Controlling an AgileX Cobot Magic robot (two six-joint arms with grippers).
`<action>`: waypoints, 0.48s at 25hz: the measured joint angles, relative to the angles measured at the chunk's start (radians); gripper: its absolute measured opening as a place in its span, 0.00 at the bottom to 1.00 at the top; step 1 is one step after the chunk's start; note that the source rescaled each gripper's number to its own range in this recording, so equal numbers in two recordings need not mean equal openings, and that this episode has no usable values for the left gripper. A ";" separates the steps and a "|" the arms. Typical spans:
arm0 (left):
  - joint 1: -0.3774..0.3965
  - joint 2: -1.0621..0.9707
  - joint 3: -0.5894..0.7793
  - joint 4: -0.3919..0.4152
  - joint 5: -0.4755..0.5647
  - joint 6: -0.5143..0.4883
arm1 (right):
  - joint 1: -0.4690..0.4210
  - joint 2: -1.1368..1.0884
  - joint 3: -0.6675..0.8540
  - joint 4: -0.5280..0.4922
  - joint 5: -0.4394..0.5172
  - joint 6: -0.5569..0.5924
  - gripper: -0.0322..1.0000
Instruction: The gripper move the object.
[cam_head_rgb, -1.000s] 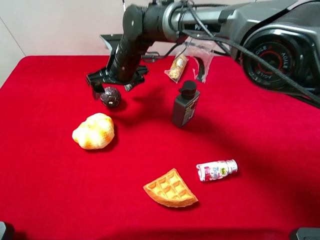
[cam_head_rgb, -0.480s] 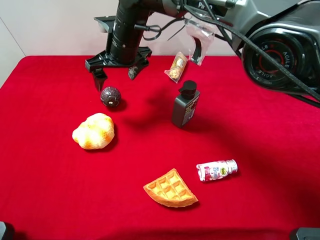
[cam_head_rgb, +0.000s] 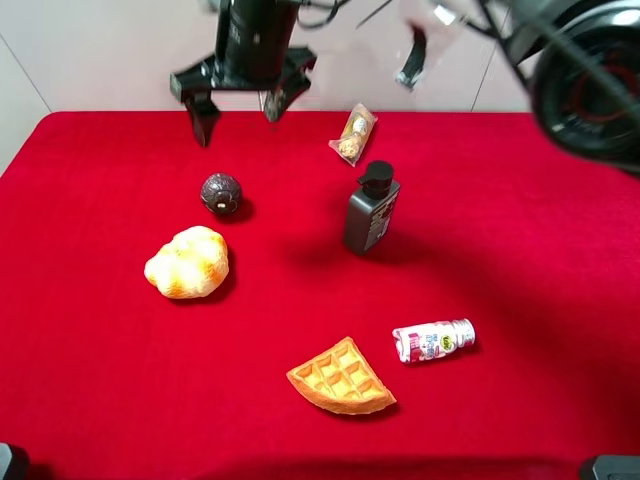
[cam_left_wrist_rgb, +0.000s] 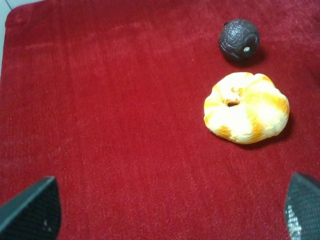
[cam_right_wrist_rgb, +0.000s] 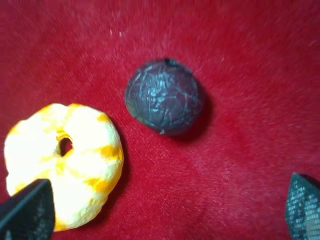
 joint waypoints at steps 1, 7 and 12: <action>0.000 0.000 0.000 0.000 0.000 0.000 | -0.001 -0.017 0.000 -0.002 0.000 0.000 0.99; 0.000 0.000 0.000 0.000 0.000 0.000 | -0.002 -0.150 0.128 -0.019 -0.001 0.000 0.99; 0.000 0.000 0.000 0.000 0.000 0.000 | -0.002 -0.306 0.318 -0.048 0.000 0.000 0.99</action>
